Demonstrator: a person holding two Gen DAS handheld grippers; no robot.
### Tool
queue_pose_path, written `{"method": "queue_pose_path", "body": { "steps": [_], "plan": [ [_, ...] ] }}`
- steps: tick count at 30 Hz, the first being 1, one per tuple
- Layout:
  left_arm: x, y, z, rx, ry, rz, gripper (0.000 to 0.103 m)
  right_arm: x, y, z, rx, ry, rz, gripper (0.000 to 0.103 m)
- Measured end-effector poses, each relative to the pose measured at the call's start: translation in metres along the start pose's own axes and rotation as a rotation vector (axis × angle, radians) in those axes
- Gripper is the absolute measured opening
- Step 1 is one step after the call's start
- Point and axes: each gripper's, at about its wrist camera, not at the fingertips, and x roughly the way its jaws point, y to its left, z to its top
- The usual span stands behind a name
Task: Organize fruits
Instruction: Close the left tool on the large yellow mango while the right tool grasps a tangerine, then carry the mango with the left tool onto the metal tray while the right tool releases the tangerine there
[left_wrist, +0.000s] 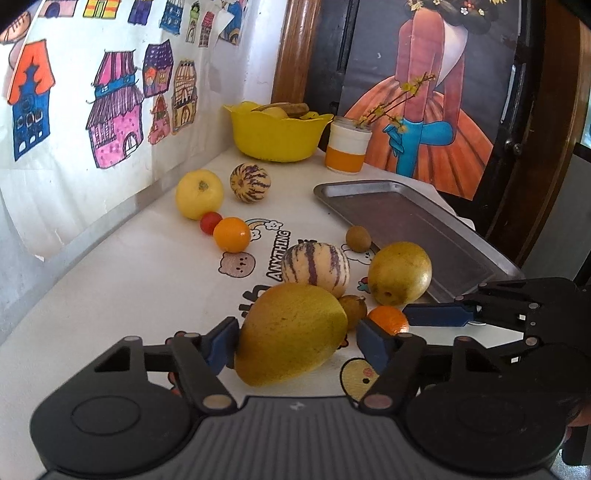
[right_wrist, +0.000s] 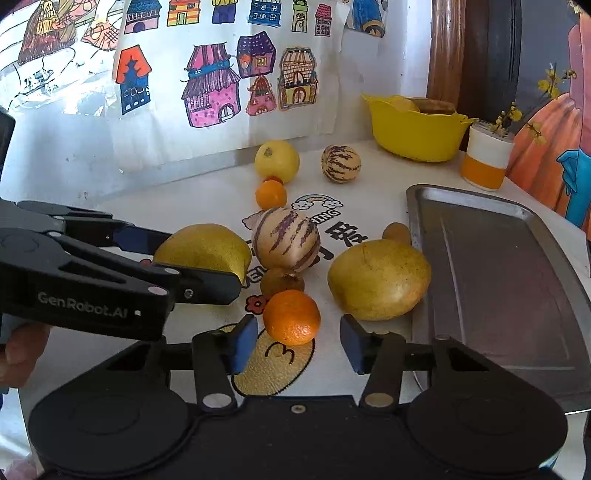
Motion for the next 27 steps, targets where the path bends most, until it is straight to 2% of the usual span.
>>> {"method": "queue_pose_path", "body": {
  "steps": [1,3,9,20,27],
  "plan": [
    [0.001,0.001,0.0,-0.006,0.006,0.0,0.071,-0.002,0.001,-0.001,-0.001,-0.003,0.004,0.048],
    [0.005,0.003,0.0,-0.022,0.028,-0.002,0.07,0.019,-0.003,0.006,-0.008,-0.003,-0.003,0.045],
    [0.012,0.001,0.0,-0.029,0.042,0.016,0.069,0.016,-0.003,0.006,-0.008,-0.011,0.001,0.037],
    [0.004,-0.006,-0.004,-0.033,0.026,0.029,0.066,0.007,-0.01,-0.002,0.038,-0.045,0.039,0.036],
    [-0.014,-0.017,0.009,-0.049,-0.003,0.004,0.066,-0.023,-0.031,0.0,0.096,-0.1,0.087,0.036]
  ]
}}
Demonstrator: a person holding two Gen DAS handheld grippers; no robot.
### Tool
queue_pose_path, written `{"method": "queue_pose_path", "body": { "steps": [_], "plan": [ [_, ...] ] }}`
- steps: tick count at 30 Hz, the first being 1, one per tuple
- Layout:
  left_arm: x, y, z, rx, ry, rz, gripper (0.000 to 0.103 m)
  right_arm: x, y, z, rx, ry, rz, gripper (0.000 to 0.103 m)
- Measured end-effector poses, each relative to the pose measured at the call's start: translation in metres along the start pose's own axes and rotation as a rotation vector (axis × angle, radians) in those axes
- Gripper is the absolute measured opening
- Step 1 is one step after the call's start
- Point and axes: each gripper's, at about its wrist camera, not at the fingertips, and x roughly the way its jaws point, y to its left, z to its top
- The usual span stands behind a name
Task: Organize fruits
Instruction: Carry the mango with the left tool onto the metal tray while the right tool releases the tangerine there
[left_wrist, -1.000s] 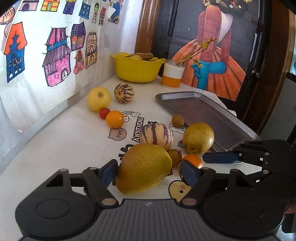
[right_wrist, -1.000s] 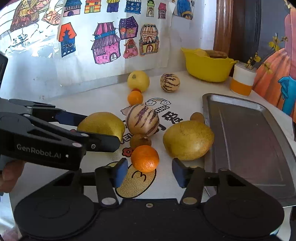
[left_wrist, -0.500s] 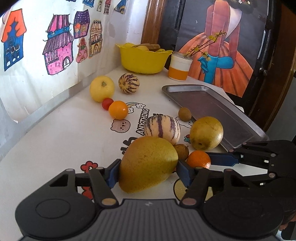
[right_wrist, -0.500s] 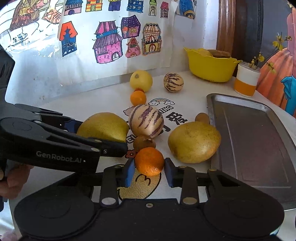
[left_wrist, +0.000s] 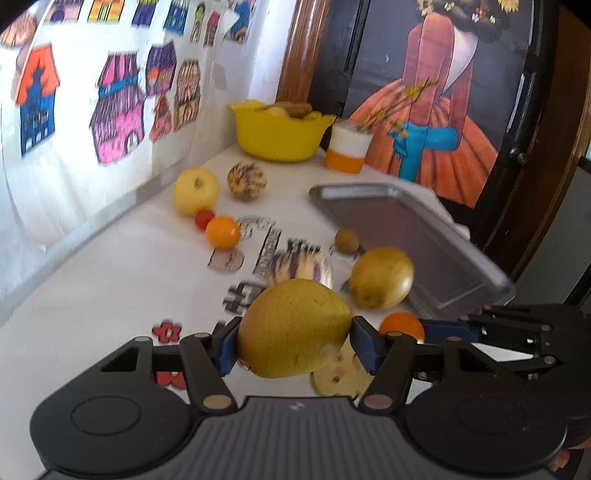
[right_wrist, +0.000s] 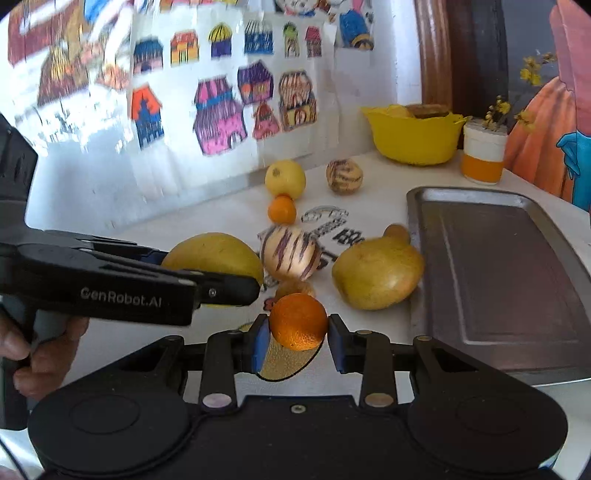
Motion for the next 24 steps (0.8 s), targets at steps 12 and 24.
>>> {"method": "queue_pose_path", "body": {
  "steps": [12,24],
  "plan": [
    [0.018,-0.039,0.083,-0.046,-0.075,-0.071,0.066,-0.026,-0.087,0.078,0.019,-0.058,-0.073,0.036],
    [0.138,-0.068,0.125,-0.079,-0.016,-0.112,0.066,0.041,-0.199,0.108,0.05,-0.01,-0.164,0.036]
  ]
}}
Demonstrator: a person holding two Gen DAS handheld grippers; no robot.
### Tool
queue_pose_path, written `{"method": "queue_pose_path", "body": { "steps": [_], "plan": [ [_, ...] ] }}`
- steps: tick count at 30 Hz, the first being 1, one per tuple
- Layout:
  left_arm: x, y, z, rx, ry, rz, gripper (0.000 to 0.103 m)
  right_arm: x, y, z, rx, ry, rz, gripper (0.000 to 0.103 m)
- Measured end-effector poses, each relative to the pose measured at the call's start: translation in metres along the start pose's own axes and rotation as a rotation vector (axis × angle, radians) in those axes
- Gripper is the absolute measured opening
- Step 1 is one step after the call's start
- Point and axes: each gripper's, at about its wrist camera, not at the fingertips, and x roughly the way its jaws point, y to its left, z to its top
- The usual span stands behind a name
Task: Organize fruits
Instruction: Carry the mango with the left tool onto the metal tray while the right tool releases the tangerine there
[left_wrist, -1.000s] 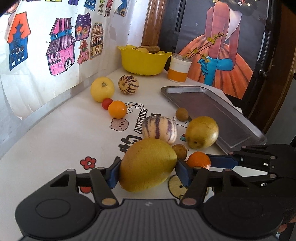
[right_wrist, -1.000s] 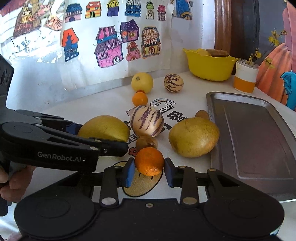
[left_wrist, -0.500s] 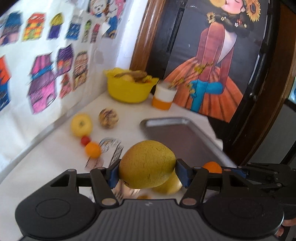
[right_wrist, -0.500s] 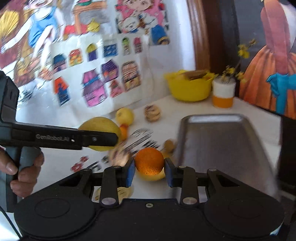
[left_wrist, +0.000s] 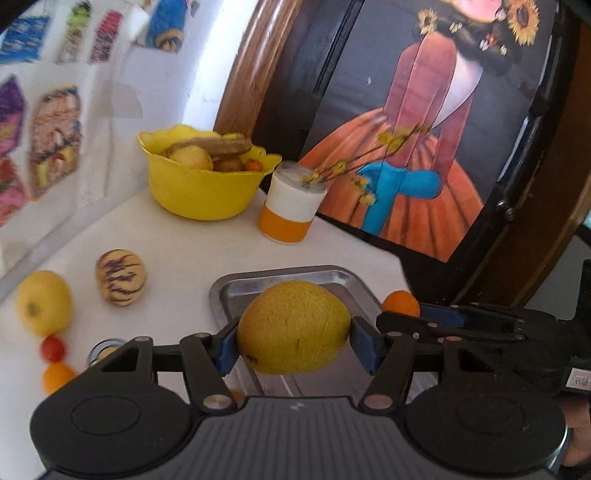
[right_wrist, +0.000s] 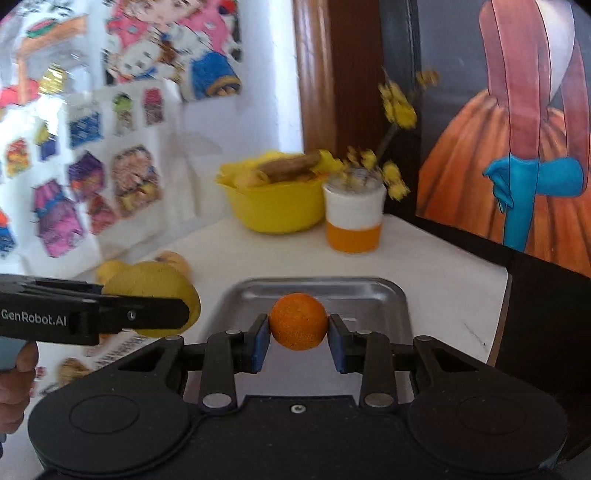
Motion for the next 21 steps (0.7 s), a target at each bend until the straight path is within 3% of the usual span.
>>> {"method": "queue_pose_path", "body": {
  "steps": [7,12,16,21],
  "plan": [
    [0.056,-0.002,-0.001,0.031,0.069,0.017,0.065,0.041,-0.012,-0.012,-0.009,0.065,0.017,0.036],
    [0.067,0.001,0.0,-0.007,0.101,0.005,0.065,0.053,-0.011,-0.019,-0.027,0.093,0.013,0.036],
    [0.071,-0.003,0.004,0.03,0.115,0.054,0.065,0.056,-0.01,-0.021,-0.031,0.097,0.012,0.036],
    [0.079,-0.001,0.004,-0.002,0.19,0.066,0.065,0.055,-0.008,-0.023,-0.035,0.102,0.016,0.036]
  ]
}}
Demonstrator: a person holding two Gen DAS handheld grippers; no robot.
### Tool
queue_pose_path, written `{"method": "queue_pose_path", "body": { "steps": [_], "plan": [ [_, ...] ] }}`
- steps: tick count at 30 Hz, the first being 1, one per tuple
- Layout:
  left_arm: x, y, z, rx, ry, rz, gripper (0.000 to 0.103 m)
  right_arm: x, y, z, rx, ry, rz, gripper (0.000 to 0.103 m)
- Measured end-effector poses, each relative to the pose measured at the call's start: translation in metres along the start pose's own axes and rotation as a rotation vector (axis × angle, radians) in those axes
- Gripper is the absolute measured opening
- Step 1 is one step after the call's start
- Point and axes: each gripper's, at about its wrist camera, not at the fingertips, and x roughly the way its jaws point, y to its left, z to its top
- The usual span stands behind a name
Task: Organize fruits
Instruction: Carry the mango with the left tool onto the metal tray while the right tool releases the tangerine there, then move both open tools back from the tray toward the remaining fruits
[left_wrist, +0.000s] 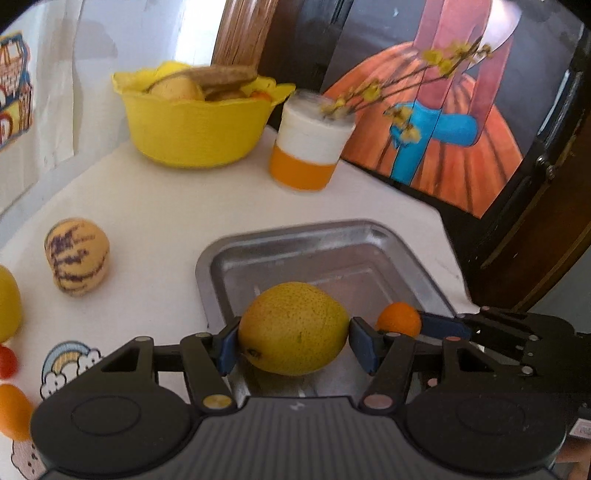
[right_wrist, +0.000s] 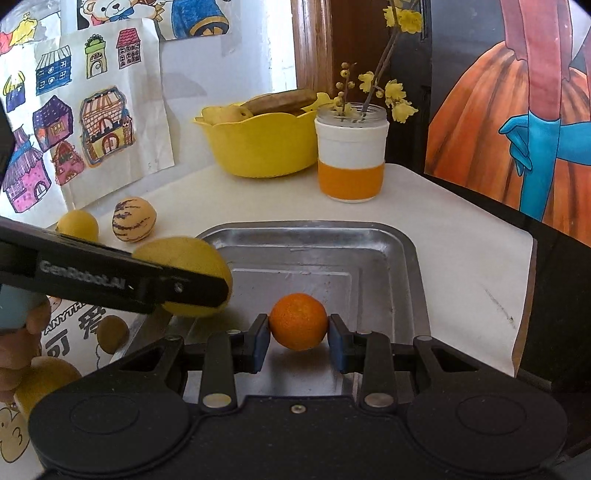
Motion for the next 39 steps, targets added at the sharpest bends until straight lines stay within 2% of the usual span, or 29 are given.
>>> {"method": "queue_pose_path", "body": {
  "steps": [6,12,15,19,20,24,30,39],
  "plan": [
    [-0.007,-0.002,-0.002,0.026,-0.049,0.006,0.062,-0.005,0.004,-0.006,-0.001,-0.007,-0.022,0.04],
    [-0.022,0.001,-0.009,0.01,-0.082,0.009,0.077,-0.024,0.011,-0.013,0.013,-0.046,-0.046,0.06],
    [-0.041,0.002,-0.014,-0.004,-0.135,-0.008,0.088,-0.043,0.02,-0.017,0.012,-0.084,-0.058,0.075],
    [-0.074,0.008,-0.022,-0.037,-0.214,-0.048,0.1,-0.073,0.037,-0.022,0.0,-0.151,-0.092,0.099],
    [-0.082,0.01,-0.023,-0.045,-0.232,-0.049,0.101,-0.082,0.042,-0.024,-0.007,-0.173,-0.101,0.101],
    [-0.116,0.015,-0.033,-0.053,-0.292,-0.04,0.102,-0.113,0.063,-0.03,-0.027,-0.229,-0.128,0.102],
    [-0.166,0.026,-0.059,-0.019,-0.359,-0.009,0.102,-0.151,0.096,-0.045,-0.032,-0.287,-0.121,0.102],
    [-0.21,0.052,-0.108,-0.018,-0.367,0.022,0.102,-0.183,0.148,-0.071,-0.031,-0.321,-0.098,0.102]
  ]
}}
